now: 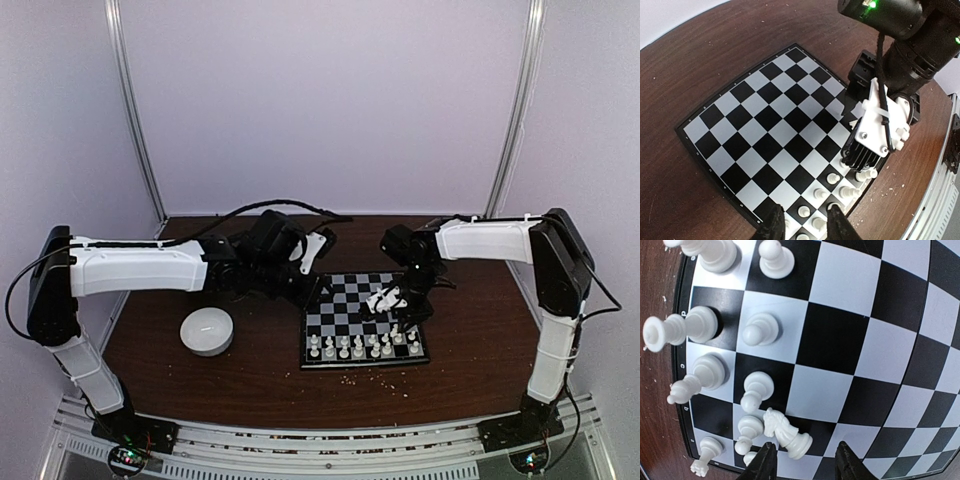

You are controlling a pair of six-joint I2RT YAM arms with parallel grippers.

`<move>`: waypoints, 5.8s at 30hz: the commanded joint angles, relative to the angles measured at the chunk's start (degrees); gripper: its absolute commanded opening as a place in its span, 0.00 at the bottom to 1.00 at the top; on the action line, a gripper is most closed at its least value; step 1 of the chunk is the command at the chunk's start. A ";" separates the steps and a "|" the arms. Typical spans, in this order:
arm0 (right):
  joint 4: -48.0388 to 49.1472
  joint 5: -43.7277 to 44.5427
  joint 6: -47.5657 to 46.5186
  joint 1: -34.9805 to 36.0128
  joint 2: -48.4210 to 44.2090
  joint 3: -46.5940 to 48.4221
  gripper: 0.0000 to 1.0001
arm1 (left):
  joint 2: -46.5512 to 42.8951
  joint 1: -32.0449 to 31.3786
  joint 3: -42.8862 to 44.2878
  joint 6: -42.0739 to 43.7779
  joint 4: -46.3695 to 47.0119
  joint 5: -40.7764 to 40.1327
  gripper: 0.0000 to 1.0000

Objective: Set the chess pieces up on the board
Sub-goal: Pick up the knight from the chessboard, then pass from the right arm to the left, then place the knight at g1.

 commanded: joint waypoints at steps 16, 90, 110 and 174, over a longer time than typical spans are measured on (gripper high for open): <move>-1.91 0.09 0.88 1.28 4.70 3.05 0.37 | -1.68 0.42 -2.49 -1.67 4.56 1.14 0.30; 17.28 -15.45 34.89 -7.45 -18.98 0.34 0.16 | 27.26 9.11 26.98 -29.97 24.61 39.23 0.35; 17.46 -15.91 34.90 -6.72 -19.77 -0.57 0.18 | 28.69 9.08 26.29 -33.29 30.89 40.87 0.05; 17.82 -22.27 44.17 -27.13 -25.36 -13.03 0.99 | 43.90 -13.20 60.37 25.04 -32.37 7.20 0.00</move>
